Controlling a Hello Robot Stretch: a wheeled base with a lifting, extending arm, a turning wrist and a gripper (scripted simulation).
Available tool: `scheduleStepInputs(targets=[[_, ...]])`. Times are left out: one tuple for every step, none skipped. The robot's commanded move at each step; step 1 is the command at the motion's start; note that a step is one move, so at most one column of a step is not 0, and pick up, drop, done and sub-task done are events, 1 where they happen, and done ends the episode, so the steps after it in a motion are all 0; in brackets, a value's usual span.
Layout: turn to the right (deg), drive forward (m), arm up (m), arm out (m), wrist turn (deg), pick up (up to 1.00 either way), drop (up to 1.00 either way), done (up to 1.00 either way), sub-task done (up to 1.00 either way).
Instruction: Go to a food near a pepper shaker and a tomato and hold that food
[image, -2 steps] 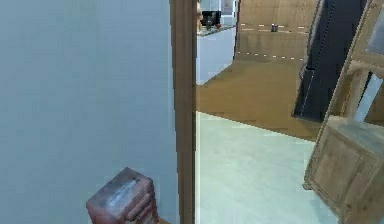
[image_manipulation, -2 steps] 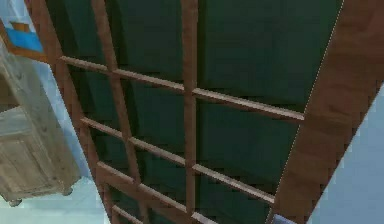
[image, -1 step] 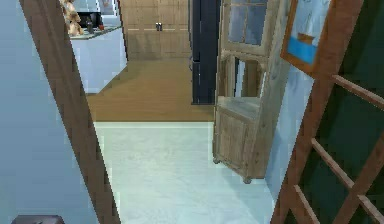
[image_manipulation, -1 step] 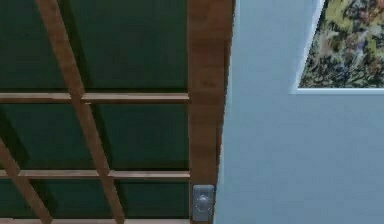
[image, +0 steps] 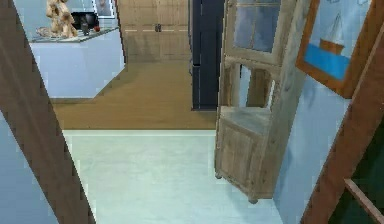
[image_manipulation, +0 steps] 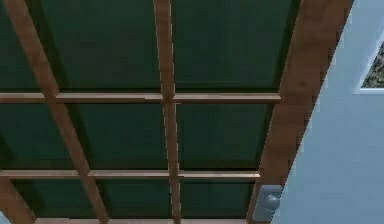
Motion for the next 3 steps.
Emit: scheduleStepInputs(targets=[[-9.0, 0.0, 0.0, 0.0, 0.0, 0.0, 0.0, 0.0, 0.0], [0.0, 0.75, 0.0, 0.0, 0.0, 0.0, 0.0, 0.0, 0.0], [-12.0, 0.0, 0.0, 0.0, 0.0, 0.0, 0.0, 0.0, 0.0]])
